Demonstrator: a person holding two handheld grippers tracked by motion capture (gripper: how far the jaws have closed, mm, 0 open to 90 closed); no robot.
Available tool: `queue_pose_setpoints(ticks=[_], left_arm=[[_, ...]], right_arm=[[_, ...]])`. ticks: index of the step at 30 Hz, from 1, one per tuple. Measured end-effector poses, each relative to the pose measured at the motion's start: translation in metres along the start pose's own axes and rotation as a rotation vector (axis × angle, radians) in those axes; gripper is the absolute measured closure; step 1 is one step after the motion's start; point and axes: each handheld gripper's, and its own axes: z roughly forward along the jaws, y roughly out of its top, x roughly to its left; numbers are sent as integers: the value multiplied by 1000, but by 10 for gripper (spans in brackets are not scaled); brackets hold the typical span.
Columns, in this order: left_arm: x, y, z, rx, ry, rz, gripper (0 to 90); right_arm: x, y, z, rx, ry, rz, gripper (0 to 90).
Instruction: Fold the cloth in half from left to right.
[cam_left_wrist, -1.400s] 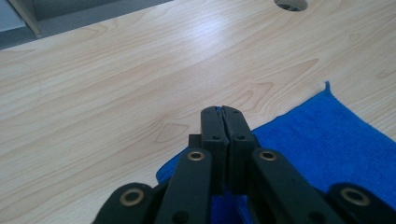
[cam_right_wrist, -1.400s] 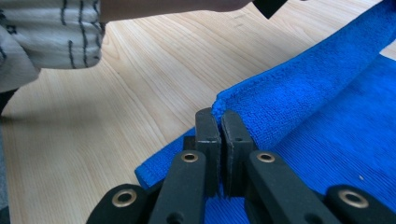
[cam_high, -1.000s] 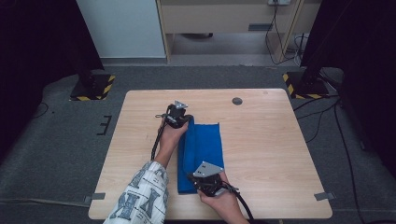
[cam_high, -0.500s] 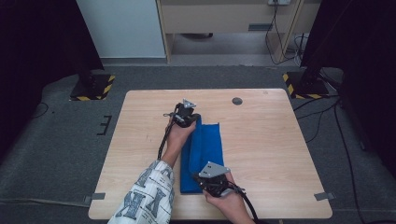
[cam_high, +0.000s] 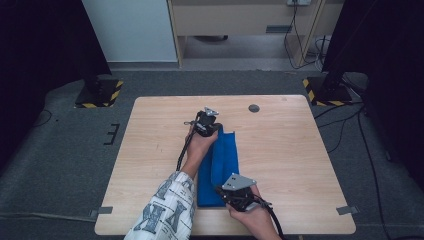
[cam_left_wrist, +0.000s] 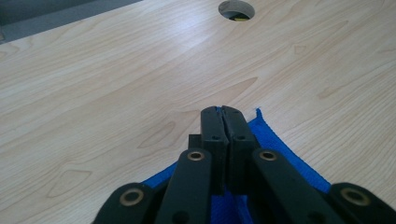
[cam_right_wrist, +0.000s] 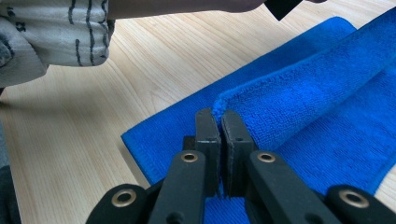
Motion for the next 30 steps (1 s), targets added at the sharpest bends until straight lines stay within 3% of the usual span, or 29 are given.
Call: queue_pose_setpoints(ticks=[6, 12, 30], left_arm=[[-4, 3, 2, -1, -5, 7, 880], [-1, 0, 7, 13, -3, -15, 879], [-14, 1, 18, 44, -10, -2, 879]], right_arm=[[-4, -5, -2, 10, -4, 14, 871], [-9, -11, -2, 27, -11, 26, 866], [-18, -22, -10, 43, -22, 50, 862]])
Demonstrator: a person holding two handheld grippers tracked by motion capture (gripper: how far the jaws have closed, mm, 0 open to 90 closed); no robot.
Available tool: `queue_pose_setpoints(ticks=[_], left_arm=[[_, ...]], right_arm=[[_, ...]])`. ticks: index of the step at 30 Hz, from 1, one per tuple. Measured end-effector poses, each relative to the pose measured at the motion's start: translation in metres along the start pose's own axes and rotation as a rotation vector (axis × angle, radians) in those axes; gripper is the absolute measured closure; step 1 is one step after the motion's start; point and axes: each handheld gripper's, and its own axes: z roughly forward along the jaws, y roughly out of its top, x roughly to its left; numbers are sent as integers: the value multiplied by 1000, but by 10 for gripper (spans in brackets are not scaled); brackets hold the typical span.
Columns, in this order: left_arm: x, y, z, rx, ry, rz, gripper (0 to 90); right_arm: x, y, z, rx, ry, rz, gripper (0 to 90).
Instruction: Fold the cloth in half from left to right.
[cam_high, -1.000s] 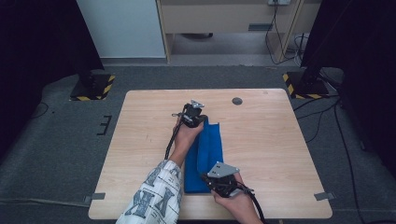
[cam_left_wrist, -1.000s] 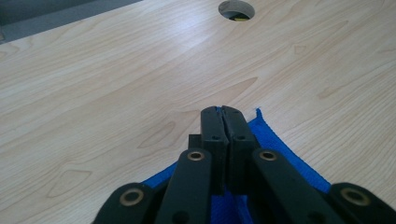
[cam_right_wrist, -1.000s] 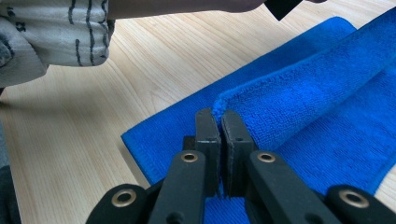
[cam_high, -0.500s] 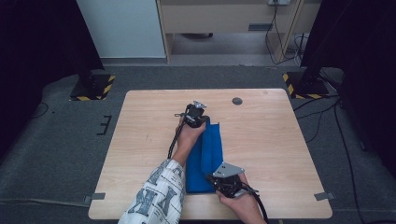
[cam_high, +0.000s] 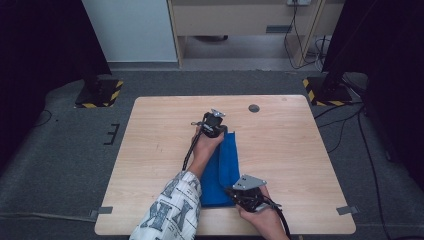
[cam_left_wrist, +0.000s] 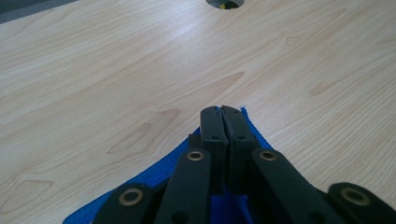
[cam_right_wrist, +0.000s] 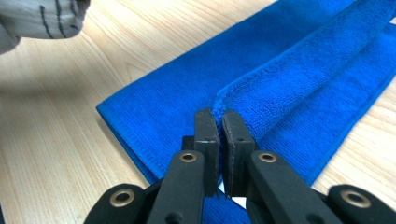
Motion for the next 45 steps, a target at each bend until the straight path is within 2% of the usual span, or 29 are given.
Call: queue_pose_setpoints(ticks=[5, 8, 11, 15, 22, 26, 33, 37, 45], left_arm=[[0, 0, 2, 2, -7, -16, 875], [-1, 0, 3, -10, -28, -29, 862], [-4, 0, 3, -21, -32, -18, 797], [-6, 0, 4, -36, -46, -24, 722], [-7, 0, 5, -58, -79, -34, 657], [-10, 0, 6, -68, -94, -22, 620], [-11, 2, 3, -105, -110, -13, 439], [-10, 4, -2, -141, -115, -5, 373], [-9, 6, -10, -152, -127, 13, 227]], right_arm=[[-4, -2, -1, 13, -3, 20, 816], [-6, -3, -1, 22, -7, 27, 738], [-8, -5, -2, 37, -15, 28, 684], [-12, -8, -3, 53, -24, 45, 613], [-16, -9, -5, 65, -39, 65, 516], [-17, -10, -7, 73, -36, 76, 483], [-21, -10, -9, 52, -57, 91, 363], [-22, -10, -9, 44, -73, 81, 300], [-24, -10, -5, 40, -107, 97, 154]])
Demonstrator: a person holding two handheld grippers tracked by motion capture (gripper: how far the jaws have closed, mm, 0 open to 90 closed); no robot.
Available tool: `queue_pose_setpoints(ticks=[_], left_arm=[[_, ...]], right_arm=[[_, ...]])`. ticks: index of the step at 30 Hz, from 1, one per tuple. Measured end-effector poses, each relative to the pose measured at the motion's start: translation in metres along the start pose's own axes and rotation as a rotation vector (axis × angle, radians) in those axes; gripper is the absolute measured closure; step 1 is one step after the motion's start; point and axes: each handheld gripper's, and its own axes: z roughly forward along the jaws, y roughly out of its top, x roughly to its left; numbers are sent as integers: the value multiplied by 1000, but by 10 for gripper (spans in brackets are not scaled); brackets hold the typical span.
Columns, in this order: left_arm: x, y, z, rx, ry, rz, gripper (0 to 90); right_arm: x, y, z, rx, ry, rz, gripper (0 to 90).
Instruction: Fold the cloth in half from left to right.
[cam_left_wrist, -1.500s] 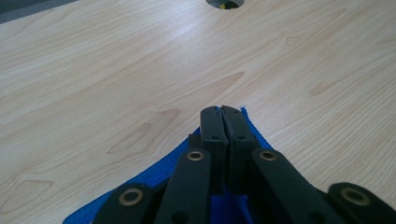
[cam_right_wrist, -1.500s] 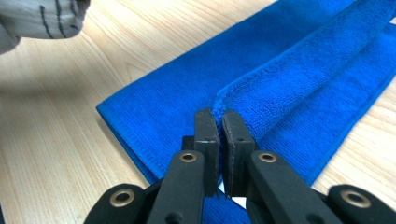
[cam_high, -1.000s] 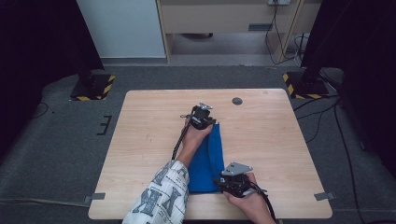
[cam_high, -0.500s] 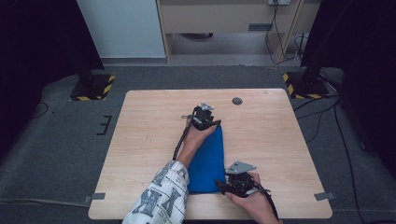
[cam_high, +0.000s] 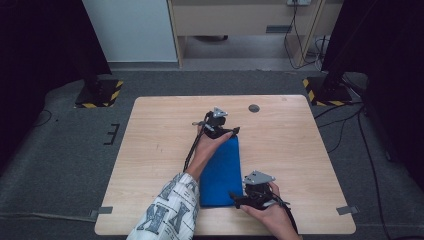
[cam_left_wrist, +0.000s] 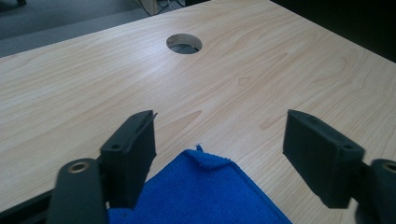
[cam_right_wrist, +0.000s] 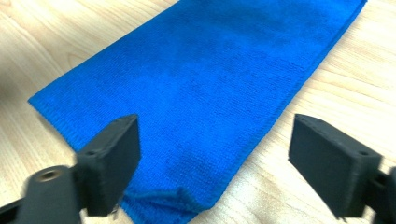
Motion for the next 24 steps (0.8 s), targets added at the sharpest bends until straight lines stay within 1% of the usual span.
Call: queue_pose_setpoints(ticks=[3, 7, 8, 9, 10, 11, 13, 15, 16, 18, 20, 22, 24], left_arm=[[0, 0, -5, -4, 7, 11, 178], [0, 0, -10, 5, -9, 2, 124], [0, 1, -15, 10, -6, 10, 112], [0, 1, -15, 10, -6, 10, 106], [1, 2, -20, 3, 9, 23, 100], [1, 1, -22, 1, 14, 29, 95], [3, 2, -27, 5, 21, 33, 77], [4, 1, -30, 4, 19, 34, 72], [5, -1, -33, 11, 18, 34, 67], [6, -4, -37, 21, 19, 44, 66], [7, -7, -42, 22, 19, 49, 64], [10, -10, -47, 18, 26, 44, 65], [14, -13, -52, 12, 29, 27, 75]], right_arm=[[-2, 1, 1, -4, 3, 9, 119], [-4, 4, 2, -9, 4, 19, 98], [-6, 8, 2, -13, 13, 18, 88], [-7, 9, 2, -18, 14, 16, 85], [-8, 11, 2, -22, 15, 15, 84], [-9, 13, 2, -25, 21, 13, 84], [-11, 17, 1, -31, 27, 11, 84], [-15, 21, 1, -34, 31, -1, 84], [-17, 22, 1, -35, 34, -4, 84], [-22, 25, 3, -39, 36, -2, 86], [-28, 29, 6, -38, 31, 4, 92], [-34, 33, 9, -38, 23, 10, 94], [-40, 37, 11, -37, 17, 14, 109]])
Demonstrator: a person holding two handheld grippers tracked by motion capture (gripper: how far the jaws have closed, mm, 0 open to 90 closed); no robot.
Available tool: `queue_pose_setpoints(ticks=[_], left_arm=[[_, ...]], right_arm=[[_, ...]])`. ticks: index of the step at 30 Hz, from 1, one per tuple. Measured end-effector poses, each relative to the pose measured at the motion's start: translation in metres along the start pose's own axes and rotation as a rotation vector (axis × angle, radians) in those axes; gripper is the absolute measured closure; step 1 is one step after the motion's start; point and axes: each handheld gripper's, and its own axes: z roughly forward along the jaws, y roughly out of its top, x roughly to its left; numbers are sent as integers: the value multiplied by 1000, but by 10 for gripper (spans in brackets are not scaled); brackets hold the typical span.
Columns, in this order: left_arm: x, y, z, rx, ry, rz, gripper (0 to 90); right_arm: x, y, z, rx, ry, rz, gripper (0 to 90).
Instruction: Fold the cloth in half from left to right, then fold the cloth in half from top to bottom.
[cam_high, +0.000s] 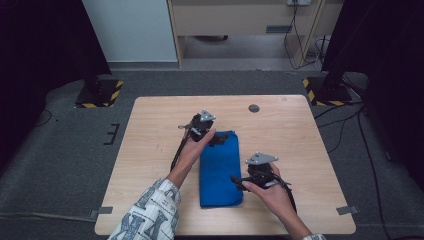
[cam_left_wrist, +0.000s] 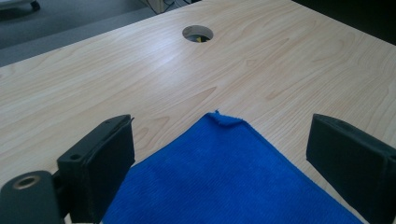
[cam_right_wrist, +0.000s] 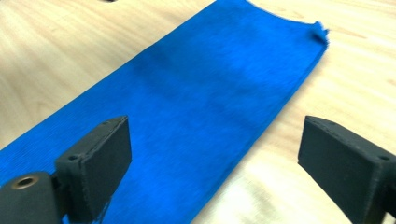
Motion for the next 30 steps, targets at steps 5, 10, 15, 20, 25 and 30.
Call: queue_pose_setpoints(ticks=[5, 10, 15, 20, 25, 30], left_arm=[[11, -10, -13, 13, 28, -2, 82], [26, -15, -20, 29, 63, -24, 95], [38, -15, -23, 37, 82, -34, 143], [46, -19, -19, 59, 123, -48, 177], [51, -25, -9, 88, 160, -64, 187], [54, -31, 4, 113, 170, -82, 233]], right_arm=[[-15, 13, 11, -3, -22, 4, 158], [-33, 33, 30, 19, -51, -5, 227], [-53, 55, 45, 17, -84, 3, 313], [-72, 74, 60, 32, -124, 19, 408], [-86, 85, 77, 44, -158, 54, 424], [-92, 89, 96, 73, -152, 61, 506]])
